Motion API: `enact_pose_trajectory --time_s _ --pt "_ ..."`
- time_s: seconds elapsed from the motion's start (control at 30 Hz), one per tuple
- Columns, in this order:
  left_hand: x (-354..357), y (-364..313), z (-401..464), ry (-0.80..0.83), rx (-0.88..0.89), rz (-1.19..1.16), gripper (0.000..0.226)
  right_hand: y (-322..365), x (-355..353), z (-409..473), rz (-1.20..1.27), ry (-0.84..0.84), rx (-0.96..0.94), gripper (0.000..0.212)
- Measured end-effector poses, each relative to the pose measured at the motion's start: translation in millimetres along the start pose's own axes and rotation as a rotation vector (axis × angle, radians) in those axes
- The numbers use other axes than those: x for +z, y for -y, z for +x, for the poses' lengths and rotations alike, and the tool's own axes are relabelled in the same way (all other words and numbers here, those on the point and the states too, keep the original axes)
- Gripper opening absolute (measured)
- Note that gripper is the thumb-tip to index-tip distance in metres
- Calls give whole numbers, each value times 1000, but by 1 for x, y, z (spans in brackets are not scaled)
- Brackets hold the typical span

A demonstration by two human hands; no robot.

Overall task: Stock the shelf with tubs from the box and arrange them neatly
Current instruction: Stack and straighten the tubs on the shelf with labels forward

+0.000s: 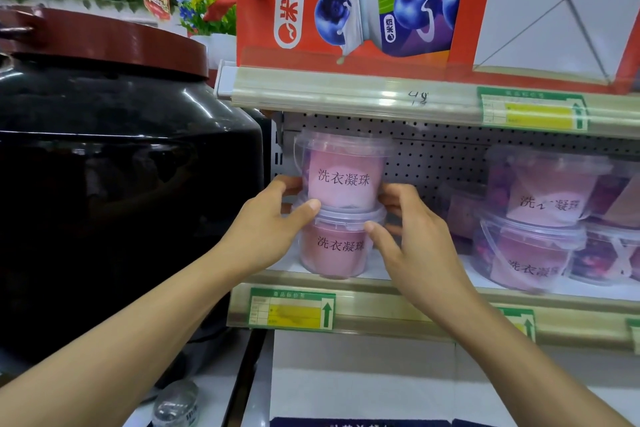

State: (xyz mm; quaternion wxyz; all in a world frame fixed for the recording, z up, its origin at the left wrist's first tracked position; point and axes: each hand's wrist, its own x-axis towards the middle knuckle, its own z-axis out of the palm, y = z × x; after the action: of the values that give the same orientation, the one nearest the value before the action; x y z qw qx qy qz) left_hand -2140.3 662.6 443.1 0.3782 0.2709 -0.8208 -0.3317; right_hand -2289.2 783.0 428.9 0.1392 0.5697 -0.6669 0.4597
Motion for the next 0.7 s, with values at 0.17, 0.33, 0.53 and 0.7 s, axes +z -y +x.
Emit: enact_pose_trajectory --time_s 0.17,0.33,0.53,0.7 --pt "4 -4 -13 -105 72 189 52 0 -4 -7 -101 8 22 52" --pt "14 -18 -37 -193 379 401 60 -8 -32 -24 -285 -77 23 60" --pt "47 -46 -43 -260 543 511 48 -40 -77 -52 -400 -176 89 47" --pt "85 -67 -41 -152 603 461 51 -80 -119 -60 -388 -248 168 54"
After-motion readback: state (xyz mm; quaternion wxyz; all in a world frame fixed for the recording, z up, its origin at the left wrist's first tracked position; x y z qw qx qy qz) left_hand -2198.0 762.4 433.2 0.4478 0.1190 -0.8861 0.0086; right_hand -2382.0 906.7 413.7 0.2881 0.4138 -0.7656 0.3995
